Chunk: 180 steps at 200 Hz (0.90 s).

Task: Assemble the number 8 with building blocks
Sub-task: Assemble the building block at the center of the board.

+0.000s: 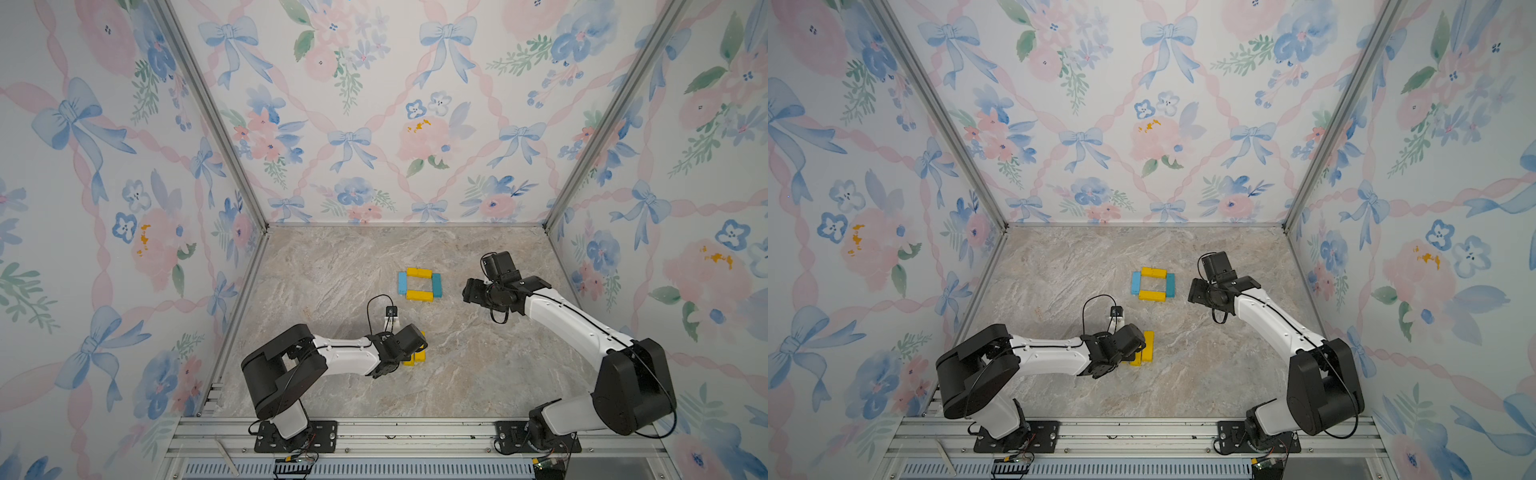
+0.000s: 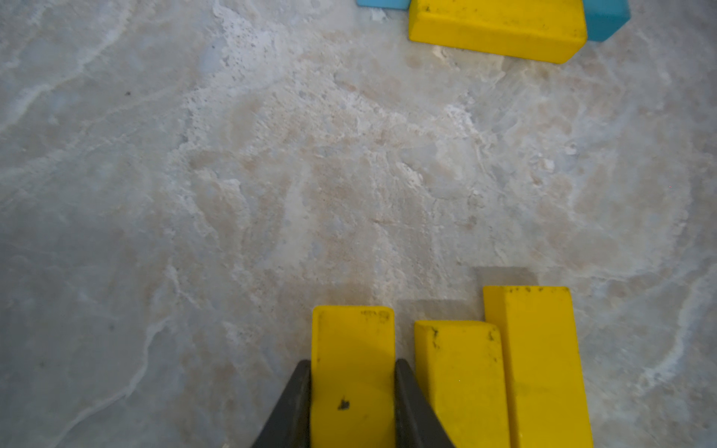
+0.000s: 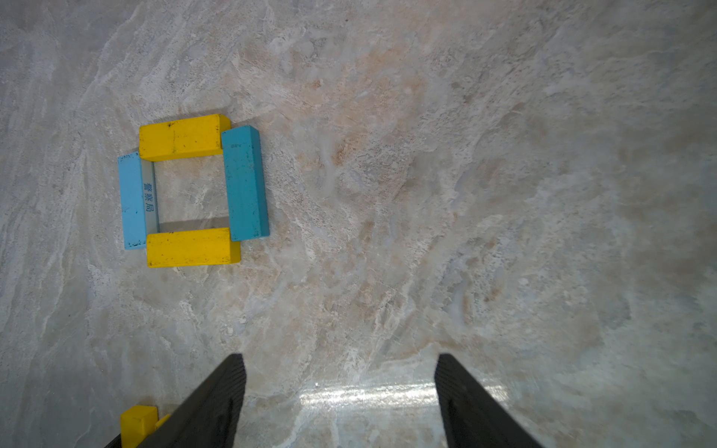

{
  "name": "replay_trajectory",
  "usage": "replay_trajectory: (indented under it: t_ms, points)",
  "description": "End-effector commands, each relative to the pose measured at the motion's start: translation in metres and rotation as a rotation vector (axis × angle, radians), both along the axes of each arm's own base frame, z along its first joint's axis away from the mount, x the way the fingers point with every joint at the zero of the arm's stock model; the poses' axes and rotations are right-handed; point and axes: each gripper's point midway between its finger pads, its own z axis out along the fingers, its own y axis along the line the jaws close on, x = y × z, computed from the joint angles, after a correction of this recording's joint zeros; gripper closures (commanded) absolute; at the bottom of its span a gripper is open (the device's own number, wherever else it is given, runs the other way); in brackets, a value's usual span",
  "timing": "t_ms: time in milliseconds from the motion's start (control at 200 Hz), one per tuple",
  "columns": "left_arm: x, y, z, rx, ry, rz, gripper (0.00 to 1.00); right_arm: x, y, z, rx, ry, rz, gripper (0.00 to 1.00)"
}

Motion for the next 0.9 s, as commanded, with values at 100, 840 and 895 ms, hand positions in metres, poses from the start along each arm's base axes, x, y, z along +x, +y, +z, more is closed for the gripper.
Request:
replay_trajectory:
  t_ms: [100, 840, 895]
  points:
    - [0.004, 0.026, -0.025, 0.109, 0.089, -0.006, 0.68, -0.005, 0.003, -0.006, -0.019, 0.022, 0.021, 0.22]
    - [0.093, -0.006, -0.019, 0.131, 0.057, -0.046, 0.68, -0.007, 0.003, -0.023, -0.039, 0.046, 0.039, 0.22]
    - [0.095, -0.006, -0.019, 0.132, 0.056, -0.044, 0.68, -0.007, 0.004, -0.023, -0.039, 0.047, 0.041, 0.22]
